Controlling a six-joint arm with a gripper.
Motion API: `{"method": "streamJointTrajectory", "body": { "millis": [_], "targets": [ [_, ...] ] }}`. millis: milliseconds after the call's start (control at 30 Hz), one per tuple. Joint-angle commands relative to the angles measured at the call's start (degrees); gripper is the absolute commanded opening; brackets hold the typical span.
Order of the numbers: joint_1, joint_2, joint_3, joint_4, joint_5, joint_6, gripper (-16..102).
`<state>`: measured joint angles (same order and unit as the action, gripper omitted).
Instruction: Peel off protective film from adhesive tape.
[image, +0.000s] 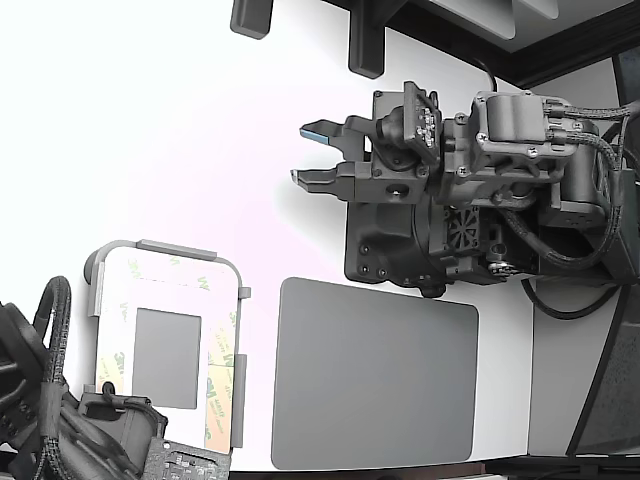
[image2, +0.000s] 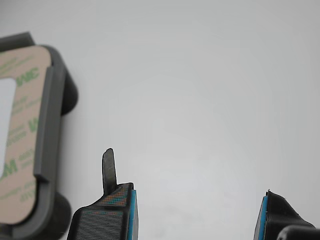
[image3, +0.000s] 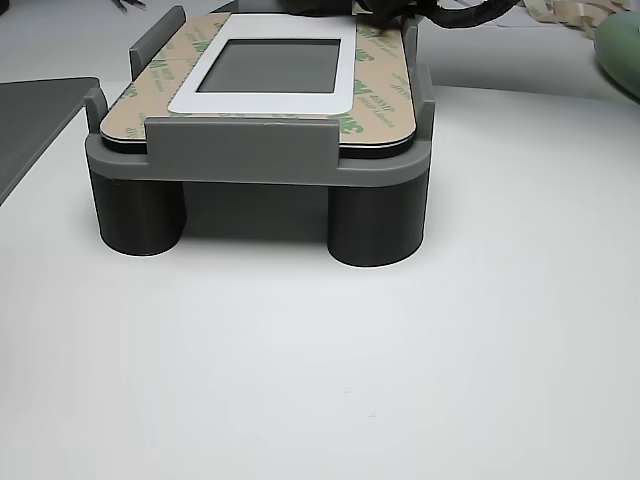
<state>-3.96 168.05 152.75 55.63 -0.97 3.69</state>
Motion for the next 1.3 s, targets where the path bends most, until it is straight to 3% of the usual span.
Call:
{"method": "streamJointTrajectory", "body": {
  "millis": [0,367,533,833,1067,1267],
  "targets": [
    [8.09,1.23,0.44,2.46,0.79,-88.51,-12],
    [8.09,-1.14,0.44,-5.27,0.44,-85.87,-12],
    [8.09,-9.58,0.44,-12.39,-0.26,-83.67,-12],
    [9.58,-26.89,-3.69,-27.60,-8.00,-93.08,-12],
    [18.54,-40.25,-16.26,-23.73,-4.04,-99.23,-11],
    [23.29,-45.88,-17.31,-28.74,0.62,-105.56,-9]
  ]
}}
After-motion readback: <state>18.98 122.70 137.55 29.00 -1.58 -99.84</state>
